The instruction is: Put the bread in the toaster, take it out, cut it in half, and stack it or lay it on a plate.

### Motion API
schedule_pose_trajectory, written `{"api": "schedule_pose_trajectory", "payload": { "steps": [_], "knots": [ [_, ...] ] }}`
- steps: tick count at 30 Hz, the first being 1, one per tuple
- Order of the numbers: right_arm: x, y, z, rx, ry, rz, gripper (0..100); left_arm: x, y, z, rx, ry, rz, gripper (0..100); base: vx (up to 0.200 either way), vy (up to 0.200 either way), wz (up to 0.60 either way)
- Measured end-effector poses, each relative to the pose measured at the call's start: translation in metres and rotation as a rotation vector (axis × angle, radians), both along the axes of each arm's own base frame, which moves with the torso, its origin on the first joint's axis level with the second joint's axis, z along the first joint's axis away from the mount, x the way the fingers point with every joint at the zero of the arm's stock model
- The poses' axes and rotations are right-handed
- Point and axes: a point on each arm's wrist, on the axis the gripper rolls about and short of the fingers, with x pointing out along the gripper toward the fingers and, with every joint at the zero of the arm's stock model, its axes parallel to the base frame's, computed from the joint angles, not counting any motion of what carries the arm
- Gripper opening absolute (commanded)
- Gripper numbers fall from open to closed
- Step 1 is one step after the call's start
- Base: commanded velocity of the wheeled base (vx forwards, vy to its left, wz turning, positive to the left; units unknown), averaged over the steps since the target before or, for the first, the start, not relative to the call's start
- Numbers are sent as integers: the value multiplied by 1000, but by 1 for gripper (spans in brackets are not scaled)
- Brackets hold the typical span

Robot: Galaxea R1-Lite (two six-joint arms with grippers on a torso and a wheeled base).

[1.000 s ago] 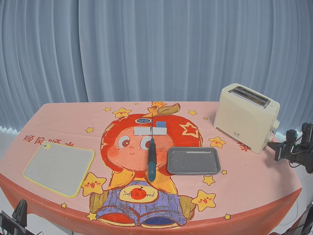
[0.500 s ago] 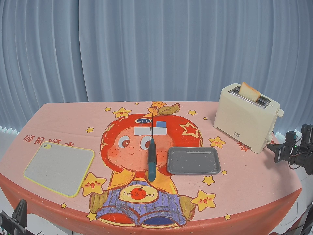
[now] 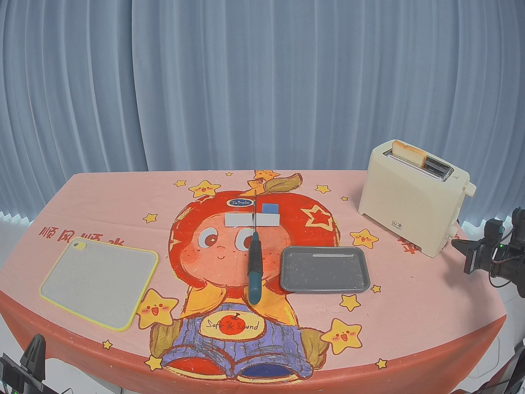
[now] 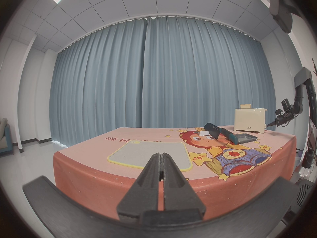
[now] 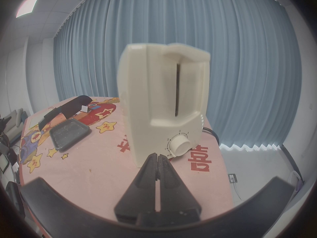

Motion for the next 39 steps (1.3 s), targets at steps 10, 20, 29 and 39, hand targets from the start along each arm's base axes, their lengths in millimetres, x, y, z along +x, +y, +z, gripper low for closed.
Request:
{"api": "schedule_pose_trajectory", "payload": {
  "steps": [10,20,29,39],
  "knots": [
    [-25,7,28,-22,-107,-3,0,0,0,0,1,0,0,0,0,0,0],
    [-42,12,54,-51,-228,5,0,0,0,0,1,0,0,0,0,0,0],
    [-42,18,73,-65,-309,39,100,0,0,0,1,0,0,0,0,0,0],
    [-29,28,94,-73,-385,90,100,0,0,0,1,0,0,0,0,0,0]
  ]
}}
